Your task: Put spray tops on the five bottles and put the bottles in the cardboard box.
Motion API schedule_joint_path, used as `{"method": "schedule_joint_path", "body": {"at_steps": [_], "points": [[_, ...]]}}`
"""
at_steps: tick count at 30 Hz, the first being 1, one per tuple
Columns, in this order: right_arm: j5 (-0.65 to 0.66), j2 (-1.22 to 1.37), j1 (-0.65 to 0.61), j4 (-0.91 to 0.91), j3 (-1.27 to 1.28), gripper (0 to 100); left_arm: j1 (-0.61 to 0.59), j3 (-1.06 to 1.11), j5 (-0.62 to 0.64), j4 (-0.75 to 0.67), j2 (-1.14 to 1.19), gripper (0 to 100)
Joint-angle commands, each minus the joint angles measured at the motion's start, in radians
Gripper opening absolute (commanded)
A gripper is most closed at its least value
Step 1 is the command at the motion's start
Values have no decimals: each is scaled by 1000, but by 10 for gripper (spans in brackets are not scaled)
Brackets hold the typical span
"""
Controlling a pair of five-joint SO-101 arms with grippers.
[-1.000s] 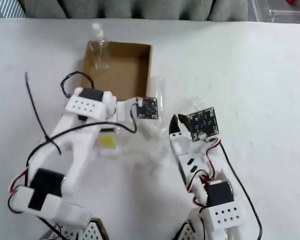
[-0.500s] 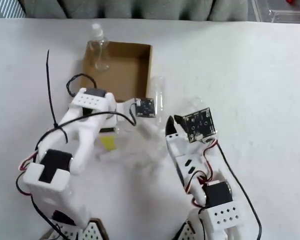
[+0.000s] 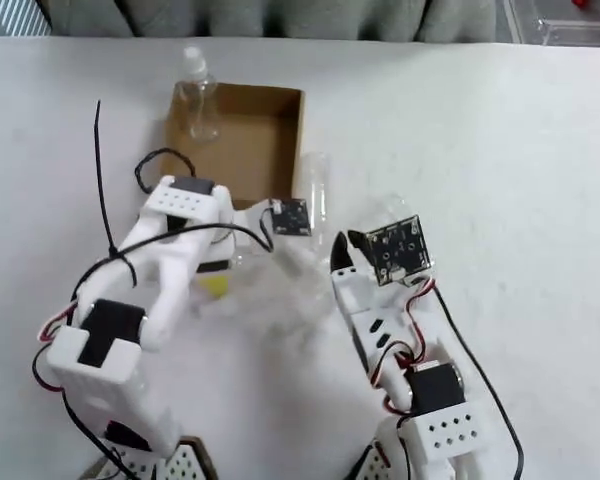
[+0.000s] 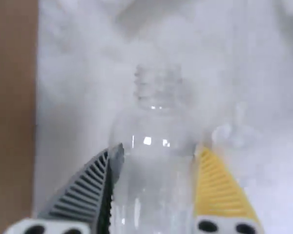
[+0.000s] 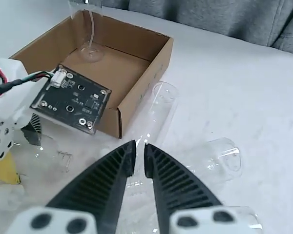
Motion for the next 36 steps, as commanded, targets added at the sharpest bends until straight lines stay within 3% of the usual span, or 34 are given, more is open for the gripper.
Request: {"method": "schedule_joint_path", "body": {"at_steps": [1,10,15,19,23,28,33,36], "points": [[14,-12,-5,-18,-14,15,-1,-37,163,75,-16,57],[14,-7,-12,-21,-14,15,-114,-5,402,64,-130,20],[14,-7,-12,-19,-14,15,-153,146,494,2,-305,20],[14,-7,-30,-15,-14,15,-225,247,643,-12,-467,20],[25,-13,-128,53,-17,15,-361,279,779,-12,-581,20],[259,-5,-348,185,-17,15,-493,281,947,-66,-573,20],[364,-4,-526,274,-18,15,-593,275,1079,-181,-479,20],[442,-2,-568,288,-21,42,-610,275,1114,-222,-458,20]]}}
